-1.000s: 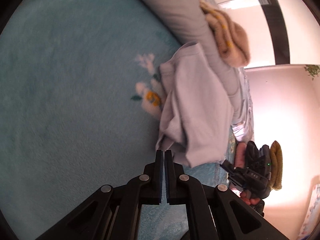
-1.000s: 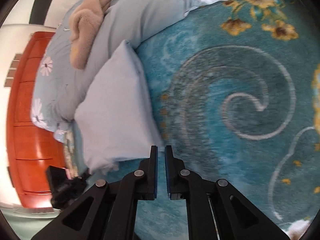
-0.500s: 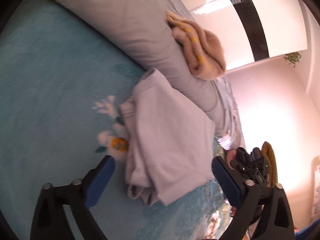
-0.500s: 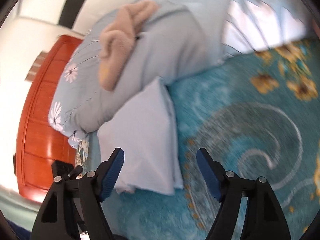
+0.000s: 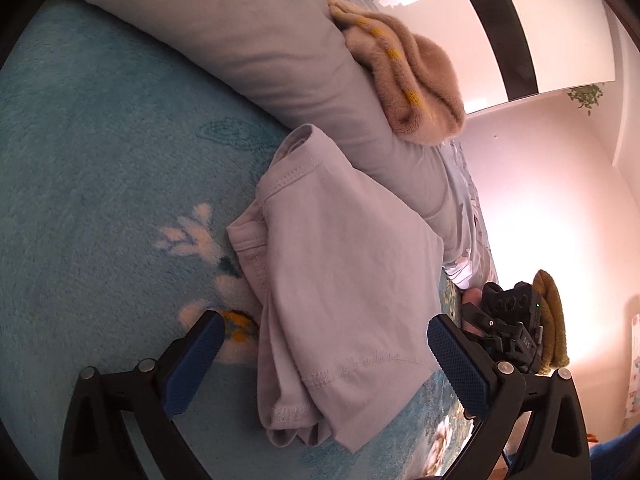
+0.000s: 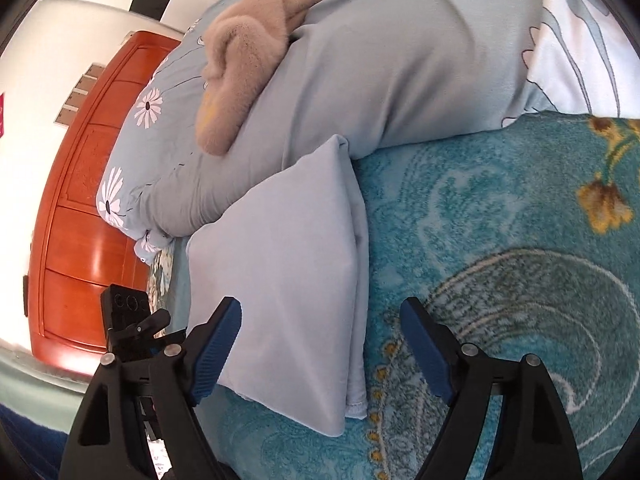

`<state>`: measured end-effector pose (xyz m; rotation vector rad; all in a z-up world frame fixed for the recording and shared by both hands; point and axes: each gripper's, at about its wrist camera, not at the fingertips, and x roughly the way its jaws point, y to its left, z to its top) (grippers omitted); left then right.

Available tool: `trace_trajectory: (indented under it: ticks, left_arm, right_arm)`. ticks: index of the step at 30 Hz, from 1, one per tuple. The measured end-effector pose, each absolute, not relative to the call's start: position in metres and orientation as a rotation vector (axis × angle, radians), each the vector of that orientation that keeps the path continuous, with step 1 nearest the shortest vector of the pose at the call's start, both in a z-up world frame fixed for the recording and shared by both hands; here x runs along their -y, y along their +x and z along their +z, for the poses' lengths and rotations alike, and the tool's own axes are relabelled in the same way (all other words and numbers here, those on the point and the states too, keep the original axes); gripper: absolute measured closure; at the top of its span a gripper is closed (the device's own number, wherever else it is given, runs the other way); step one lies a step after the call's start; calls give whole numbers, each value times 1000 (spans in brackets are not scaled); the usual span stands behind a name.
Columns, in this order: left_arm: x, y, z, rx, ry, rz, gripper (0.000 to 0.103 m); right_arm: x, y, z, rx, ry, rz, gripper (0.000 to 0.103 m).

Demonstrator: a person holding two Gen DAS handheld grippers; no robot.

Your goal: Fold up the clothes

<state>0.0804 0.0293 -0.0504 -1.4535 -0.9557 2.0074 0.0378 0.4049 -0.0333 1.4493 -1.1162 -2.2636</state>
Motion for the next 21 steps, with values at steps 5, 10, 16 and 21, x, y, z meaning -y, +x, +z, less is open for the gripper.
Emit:
trace_trajectory:
  ticks: [5,10,16,21]
  left_arm:
    - [-33,84,-48,890,-1481,2049,0]
    - [-21,78,-49,987,-1510,2007,1]
    - [-31,67,-51,976,-1526,1889,1]
    - [-46,59,-51,938,-1550,1847,1]
  right_arm:
    - [-407,40,-34,1126,1441,-2255,21]
    - [-406,37,-33,1103,1449,-2256,21]
    - [-405,27,-37,1119,1431,-2233,21]
    - [-403,17,-40,1134,1412,-2214,20]
